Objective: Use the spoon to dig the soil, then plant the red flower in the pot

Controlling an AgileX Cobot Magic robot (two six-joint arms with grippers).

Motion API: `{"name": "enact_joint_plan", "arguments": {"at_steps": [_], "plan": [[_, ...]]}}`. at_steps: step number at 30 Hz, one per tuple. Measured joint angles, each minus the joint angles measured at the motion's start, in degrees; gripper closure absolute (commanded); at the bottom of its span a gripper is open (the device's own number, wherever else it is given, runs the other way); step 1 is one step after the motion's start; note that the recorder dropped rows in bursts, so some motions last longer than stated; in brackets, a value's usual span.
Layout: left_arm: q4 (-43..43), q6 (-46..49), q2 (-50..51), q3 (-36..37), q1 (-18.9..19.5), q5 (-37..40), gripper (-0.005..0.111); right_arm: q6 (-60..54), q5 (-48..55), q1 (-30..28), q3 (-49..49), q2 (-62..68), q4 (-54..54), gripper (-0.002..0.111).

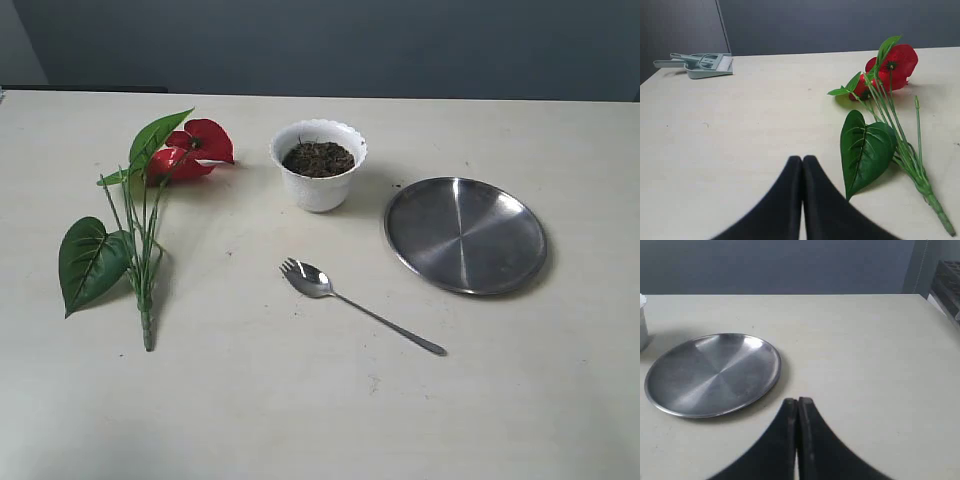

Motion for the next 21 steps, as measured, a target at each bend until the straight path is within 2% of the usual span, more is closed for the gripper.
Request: {"name": "enact_joint_plan", "arguments": {"at_steps": [16, 21], "plan": [[0.0, 0.0, 0.0, 0.0, 0.0, 0.0, 0.106, 0.0, 0.0, 0.0, 0.0, 0.0, 0.0, 0.109], [0.0, 0.0, 0.0, 0.0, 0.0, 0.0, 0.106, 0.0, -0.3, 0.0, 0.0, 0.0, -5.7, 0.109]]}}
